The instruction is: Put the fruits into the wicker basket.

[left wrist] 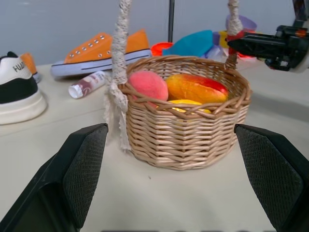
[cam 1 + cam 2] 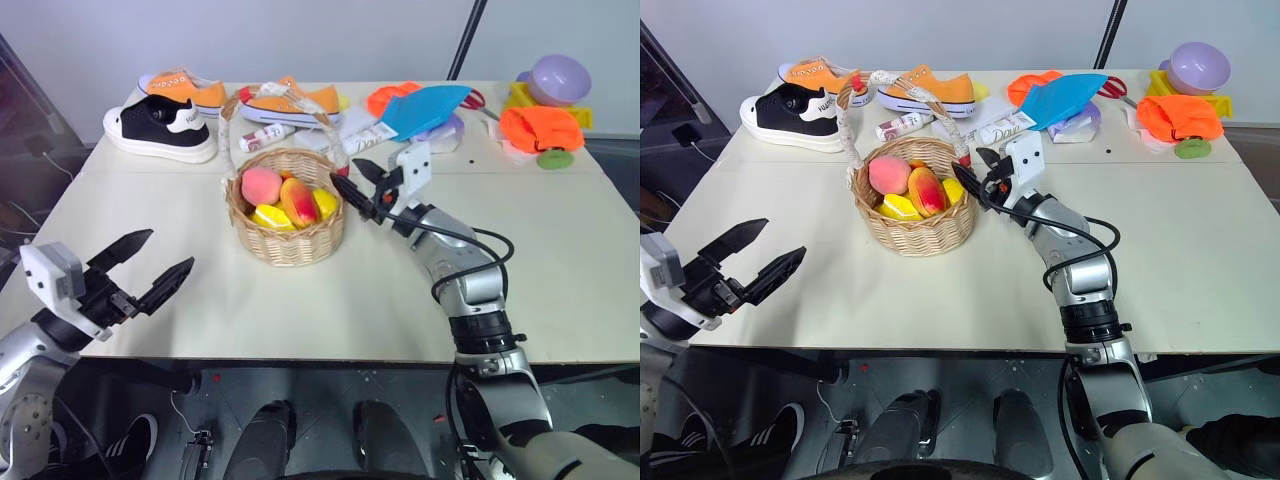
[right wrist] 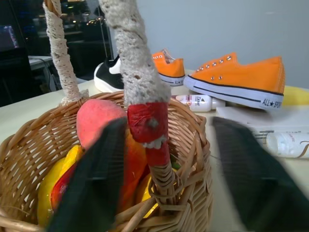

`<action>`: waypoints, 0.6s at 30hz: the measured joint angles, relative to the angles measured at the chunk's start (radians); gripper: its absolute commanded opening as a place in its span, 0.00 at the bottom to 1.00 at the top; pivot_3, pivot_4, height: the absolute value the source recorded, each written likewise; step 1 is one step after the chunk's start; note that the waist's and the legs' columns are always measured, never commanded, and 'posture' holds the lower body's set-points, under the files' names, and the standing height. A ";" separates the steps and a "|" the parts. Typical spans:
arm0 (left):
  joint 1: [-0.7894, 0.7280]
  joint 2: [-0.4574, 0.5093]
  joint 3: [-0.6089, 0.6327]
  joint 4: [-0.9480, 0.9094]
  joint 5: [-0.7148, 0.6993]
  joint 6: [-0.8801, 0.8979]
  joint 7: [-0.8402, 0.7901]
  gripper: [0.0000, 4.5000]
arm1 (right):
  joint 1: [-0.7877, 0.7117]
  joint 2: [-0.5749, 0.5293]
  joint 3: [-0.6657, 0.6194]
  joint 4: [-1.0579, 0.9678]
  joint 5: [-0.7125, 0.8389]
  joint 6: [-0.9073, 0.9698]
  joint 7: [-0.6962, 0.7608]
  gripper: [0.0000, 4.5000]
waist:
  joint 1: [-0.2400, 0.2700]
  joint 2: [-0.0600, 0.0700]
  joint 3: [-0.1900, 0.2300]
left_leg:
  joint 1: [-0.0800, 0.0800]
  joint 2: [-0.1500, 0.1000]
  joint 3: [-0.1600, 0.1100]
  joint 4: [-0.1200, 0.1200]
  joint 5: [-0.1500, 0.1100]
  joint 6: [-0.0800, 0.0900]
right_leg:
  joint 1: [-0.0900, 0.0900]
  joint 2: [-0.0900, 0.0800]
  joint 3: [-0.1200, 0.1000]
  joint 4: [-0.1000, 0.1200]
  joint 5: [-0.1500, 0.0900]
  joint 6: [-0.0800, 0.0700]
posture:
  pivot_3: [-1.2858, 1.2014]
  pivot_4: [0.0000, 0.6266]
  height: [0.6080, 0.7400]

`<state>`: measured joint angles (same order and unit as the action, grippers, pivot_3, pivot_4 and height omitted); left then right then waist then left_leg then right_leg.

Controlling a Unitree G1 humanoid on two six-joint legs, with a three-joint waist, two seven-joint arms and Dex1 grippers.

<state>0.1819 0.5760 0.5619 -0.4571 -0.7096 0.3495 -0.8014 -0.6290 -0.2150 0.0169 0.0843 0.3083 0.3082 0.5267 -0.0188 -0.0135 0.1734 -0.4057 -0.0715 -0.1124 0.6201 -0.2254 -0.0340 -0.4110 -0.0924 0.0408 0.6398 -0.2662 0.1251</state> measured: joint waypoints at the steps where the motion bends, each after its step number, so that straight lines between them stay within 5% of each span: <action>1: -0.001 0.000 0.000 0.001 0.001 -0.008 0.000 1.00 | 0.000 0.000 0.000 0.000 0.001 0.000 0.003 0.16 | 0.000 0.000 0.000 | 0.000 0.000 0.000 0.000 0.000 0.000 | 0.000 0.000 0.000 0.000 0.000 0.000 | 0.52 0.24 1.00; 2: -0.004 0.000 0.000 0.005 0.001 -0.014 -0.001 1.00 | 0.000 0.000 0.000 -0.001 0.001 0.000 0.008 0.02 | 0.000 0.000 0.000 | 0.000 0.000 0.000 0.000 0.000 0.000 | 0.000 0.000 0.000 0.000 0.000 0.000 | 0.52 0.24 1.00; 3: -0.007 0.001 0.000 0.008 0.001 -0.016 -0.002 1.00 | 0.001 -0.002 0.000 -0.002 0.001 0.001 0.012 0.01 | 0.000 0.000 0.000 | 0.000 0.000 0.000 0.000 0.000 0.000 | 0.000 0.000 0.000 0.000 0.000 0.000 | 0.52 0.24 1.00; 12: -0.086 0.011 -0.075 0.035 0.002 -0.025 -0.008 1.00 | 0.060 -0.063 -0.026 -0.077 0.038 0.007 0.066 0.01 | 0.007 0.000 0.000 | 0.000 -0.001 0.000 0.000 0.000 0.000 | 0.001 0.000 0.000 -0.001 0.000 0.000 | 0.52 0.24 1.00; 18: -0.199 0.014 -0.176 0.081 0.006 -0.023 -0.036 1.00 | 0.136 -0.209 -0.182 -0.184 0.136 0.053 0.102 0.01 | 0.011 0.000 0.000 | 0.000 -0.001 -0.001 0.000 0.000 0.000 | 0.002 0.000 -0.001 -0.003 0.000 0.000 | 0.52 0.24 1.00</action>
<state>-0.0173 0.5899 0.3857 -0.3765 -0.7035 0.3263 -0.8373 -0.4933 -0.4235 -0.1646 -0.0996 0.4439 0.3609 0.6292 -0.0082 -0.0133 0.1736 -0.4062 -0.0721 -0.1135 0.6200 -0.2255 -0.0338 -0.4091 -0.0929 0.0394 0.6371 -0.2661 0.1252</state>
